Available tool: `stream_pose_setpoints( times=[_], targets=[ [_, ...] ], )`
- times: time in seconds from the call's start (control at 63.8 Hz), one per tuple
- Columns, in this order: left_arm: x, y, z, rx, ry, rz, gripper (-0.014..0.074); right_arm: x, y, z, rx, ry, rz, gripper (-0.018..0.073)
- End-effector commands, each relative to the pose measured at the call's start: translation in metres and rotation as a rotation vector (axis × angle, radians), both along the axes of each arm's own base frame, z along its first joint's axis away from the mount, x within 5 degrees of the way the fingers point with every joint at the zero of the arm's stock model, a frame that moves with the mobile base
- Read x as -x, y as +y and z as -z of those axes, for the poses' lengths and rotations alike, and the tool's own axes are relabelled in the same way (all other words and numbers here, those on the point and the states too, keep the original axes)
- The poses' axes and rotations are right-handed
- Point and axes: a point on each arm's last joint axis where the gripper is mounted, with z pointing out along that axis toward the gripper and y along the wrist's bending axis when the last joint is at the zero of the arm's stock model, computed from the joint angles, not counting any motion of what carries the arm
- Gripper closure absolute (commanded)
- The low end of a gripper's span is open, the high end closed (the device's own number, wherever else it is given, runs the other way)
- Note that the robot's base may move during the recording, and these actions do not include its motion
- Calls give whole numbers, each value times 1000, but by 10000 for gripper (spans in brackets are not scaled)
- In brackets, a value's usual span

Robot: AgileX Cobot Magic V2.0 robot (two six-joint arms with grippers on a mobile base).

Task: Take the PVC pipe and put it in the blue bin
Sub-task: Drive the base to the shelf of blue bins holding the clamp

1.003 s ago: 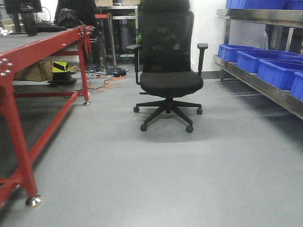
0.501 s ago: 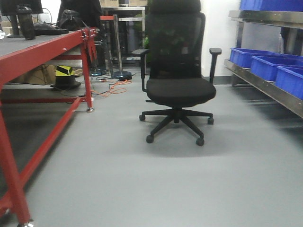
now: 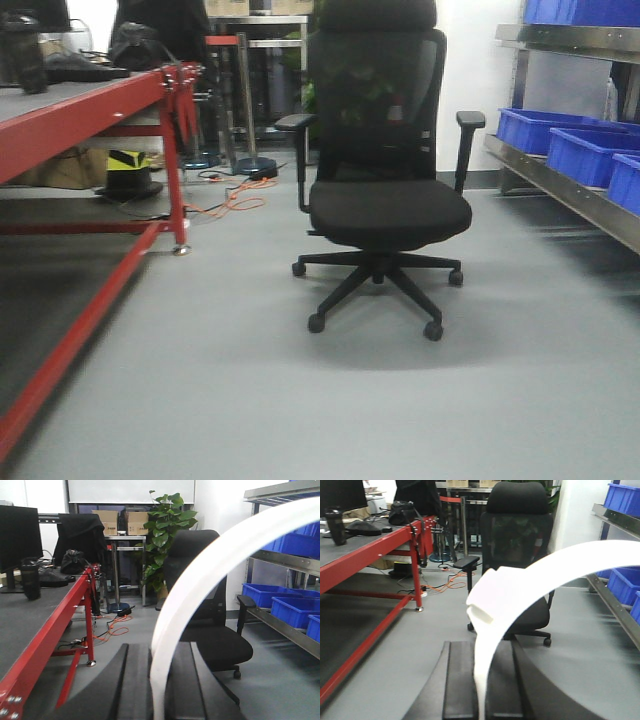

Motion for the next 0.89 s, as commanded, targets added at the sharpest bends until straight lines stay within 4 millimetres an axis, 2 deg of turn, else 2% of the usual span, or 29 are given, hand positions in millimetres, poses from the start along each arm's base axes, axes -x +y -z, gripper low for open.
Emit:
stream_pose_setpoints(
  times=[0.0,0.878],
  targets=[
    [1,0,-4,12,-36,-1,707,1,0,-3,9,-32,1,715],
    [1,0,-4,12,-43,-1,707,1,0,-3,9,-32,1,715]
  ],
)
